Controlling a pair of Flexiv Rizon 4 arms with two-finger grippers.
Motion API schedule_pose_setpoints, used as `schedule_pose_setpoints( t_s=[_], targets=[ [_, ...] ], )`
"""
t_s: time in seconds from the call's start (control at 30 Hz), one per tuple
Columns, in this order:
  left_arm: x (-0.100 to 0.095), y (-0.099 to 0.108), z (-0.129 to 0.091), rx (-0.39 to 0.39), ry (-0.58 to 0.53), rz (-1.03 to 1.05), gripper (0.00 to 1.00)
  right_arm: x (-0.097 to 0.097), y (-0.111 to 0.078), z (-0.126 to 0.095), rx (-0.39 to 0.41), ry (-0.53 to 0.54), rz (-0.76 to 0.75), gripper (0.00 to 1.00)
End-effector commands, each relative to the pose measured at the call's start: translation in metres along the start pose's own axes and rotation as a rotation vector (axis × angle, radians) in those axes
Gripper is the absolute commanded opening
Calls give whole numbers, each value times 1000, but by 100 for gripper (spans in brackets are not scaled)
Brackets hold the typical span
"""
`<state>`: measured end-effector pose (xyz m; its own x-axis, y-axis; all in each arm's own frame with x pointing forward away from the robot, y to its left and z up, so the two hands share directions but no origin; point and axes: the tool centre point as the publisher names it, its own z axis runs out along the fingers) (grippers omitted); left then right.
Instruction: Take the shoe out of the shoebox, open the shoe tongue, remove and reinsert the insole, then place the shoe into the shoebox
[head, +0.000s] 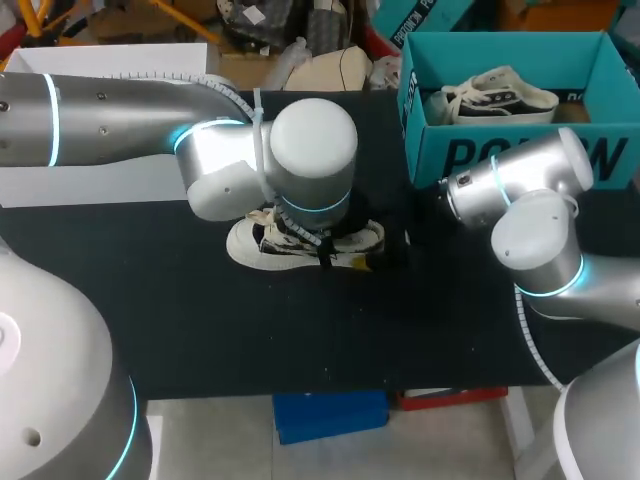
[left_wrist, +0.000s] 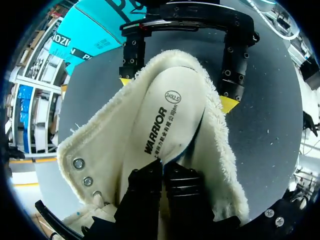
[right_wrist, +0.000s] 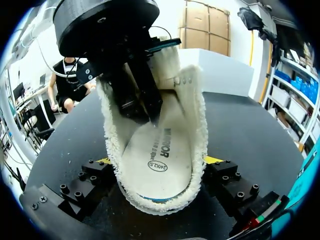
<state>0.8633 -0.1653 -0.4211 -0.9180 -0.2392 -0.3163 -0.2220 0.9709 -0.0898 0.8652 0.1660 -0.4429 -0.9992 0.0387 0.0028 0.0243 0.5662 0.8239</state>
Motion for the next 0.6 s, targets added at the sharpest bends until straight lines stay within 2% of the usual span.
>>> schedule_pose_setpoints(
  t_s=[0.03,0.23,0.6],
  targets=[
    [-16,9,20,49,125,14,0,2,-7,6,3,1,2,0],
    [-15,10,-3,97,216,-23,0,2,-7,6,3,1,2,0],
    [-17,10,-42,181,266,-49,0,2,-7,6,3,1,2,0]
  ],
)
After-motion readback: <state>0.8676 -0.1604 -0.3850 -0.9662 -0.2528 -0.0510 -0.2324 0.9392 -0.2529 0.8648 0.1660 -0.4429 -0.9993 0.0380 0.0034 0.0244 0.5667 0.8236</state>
